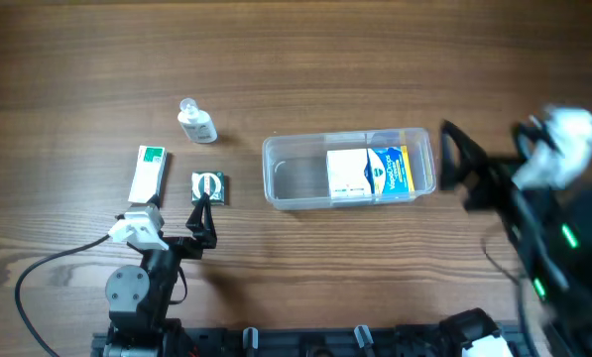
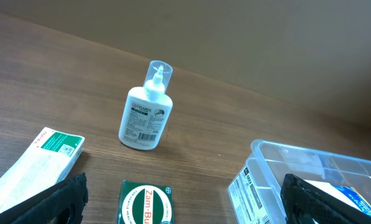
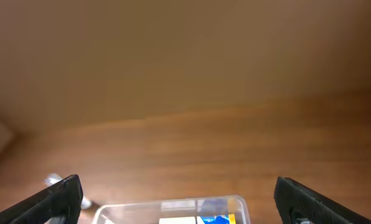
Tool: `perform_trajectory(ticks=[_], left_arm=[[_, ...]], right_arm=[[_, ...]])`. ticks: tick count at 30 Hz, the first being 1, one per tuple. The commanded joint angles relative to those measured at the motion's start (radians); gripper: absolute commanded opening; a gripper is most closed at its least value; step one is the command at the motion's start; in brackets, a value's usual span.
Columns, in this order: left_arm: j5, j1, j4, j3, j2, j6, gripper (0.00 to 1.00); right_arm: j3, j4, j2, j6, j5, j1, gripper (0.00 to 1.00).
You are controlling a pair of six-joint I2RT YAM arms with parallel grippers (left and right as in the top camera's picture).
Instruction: Pack container
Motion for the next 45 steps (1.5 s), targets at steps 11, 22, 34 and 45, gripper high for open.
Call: perform_trajectory(ticks=[11, 22, 34, 45], left_arm=[[-0.088, 0.007, -0.154, 0.22, 0.025, -0.017, 1.0], [-0.379, 0.007, -0.66, 0.945, 0.681, -0.01, 1.0], [-0.239, 0.107, -0.802, 1.143, 1.368, 0.232, 1.0], [-0.077, 0.274, -0.689, 1.143, 1.662, 0.629, 1.0]], right_arm=[[-0.002, -0.242, -0.178, 0.002, 0.017, -0.004, 0.99], [-0.003, -0.243, -0.177, 0.002, 0.017, -0.004, 1.0], [-0.003, -0.243, -0.177, 0.002, 0.017, -0.004, 1.0], [-0.003, -0.243, -0.177, 0.002, 0.017, -0.004, 1.0]])
